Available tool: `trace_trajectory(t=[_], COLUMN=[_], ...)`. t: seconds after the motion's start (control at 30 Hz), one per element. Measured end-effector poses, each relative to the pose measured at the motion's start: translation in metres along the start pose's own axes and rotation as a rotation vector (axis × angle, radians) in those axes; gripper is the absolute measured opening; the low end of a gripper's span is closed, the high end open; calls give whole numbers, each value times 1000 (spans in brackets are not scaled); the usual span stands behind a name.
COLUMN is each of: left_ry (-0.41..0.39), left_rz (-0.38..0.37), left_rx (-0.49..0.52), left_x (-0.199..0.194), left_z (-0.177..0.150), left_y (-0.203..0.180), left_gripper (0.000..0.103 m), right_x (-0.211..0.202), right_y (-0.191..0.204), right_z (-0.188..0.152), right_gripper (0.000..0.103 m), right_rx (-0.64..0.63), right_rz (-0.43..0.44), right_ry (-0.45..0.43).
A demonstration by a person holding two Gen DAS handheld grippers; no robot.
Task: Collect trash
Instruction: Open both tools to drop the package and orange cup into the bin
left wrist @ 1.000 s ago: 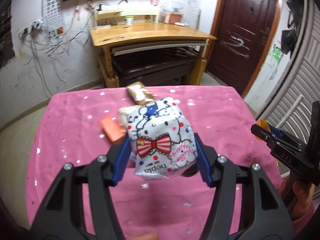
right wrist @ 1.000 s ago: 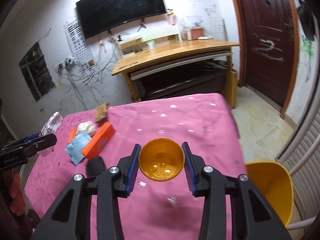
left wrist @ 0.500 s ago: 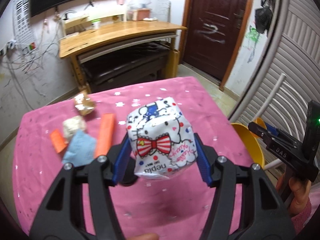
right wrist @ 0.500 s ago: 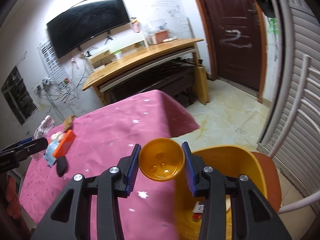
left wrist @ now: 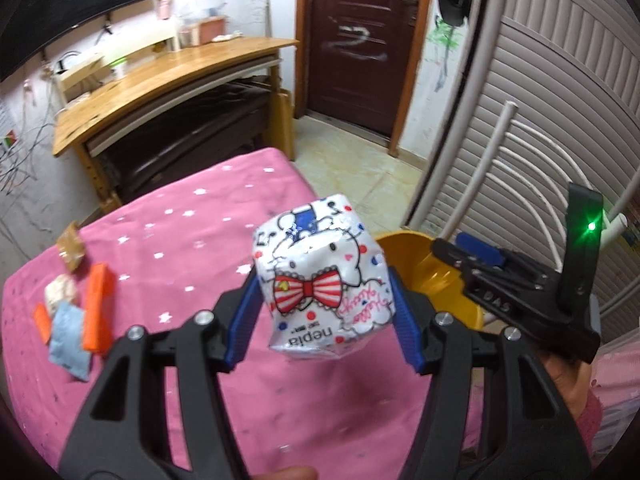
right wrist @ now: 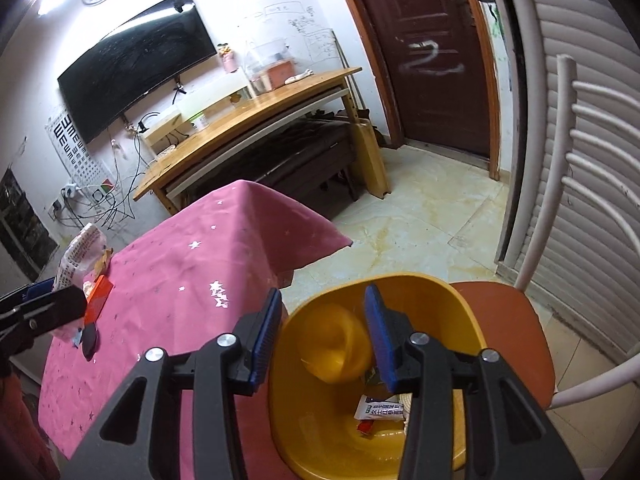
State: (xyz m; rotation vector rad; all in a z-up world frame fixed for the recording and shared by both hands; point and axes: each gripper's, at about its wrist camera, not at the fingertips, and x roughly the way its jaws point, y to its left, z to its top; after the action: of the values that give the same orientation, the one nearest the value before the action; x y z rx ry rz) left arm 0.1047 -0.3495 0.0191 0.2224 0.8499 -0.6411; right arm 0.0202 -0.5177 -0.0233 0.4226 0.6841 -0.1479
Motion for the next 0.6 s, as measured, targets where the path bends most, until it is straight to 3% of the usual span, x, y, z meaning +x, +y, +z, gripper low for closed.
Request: trace_trajectory(t=[0.07, 0.13, 0.43, 0.5, 0.6], left_ry=[10, 18, 84, 101, 104], left_rz=[-15, -21, -76, -99, -103], left_rx=[11, 26, 34, 31, 41], left_x=[6, 16, 47, 52, 53], left_z=[3, 7, 15, 15, 15], left_y=[-9, -23, -51, -56, -62], left_gripper=[58, 58, 58, 66, 69], right_x=[-1, -4, -30, -33, -35], right_y=[-6, -11, -52, -57, -60], right_z=[1, 2, 4, 5, 6], right_gripper=[59, 65, 66, 66, 66], right_rx=[17, 31, 145, 156, 161], right_rz=[3, -3, -38, -37, -32], right_ry=[-7, -23, -106, -116, -122])
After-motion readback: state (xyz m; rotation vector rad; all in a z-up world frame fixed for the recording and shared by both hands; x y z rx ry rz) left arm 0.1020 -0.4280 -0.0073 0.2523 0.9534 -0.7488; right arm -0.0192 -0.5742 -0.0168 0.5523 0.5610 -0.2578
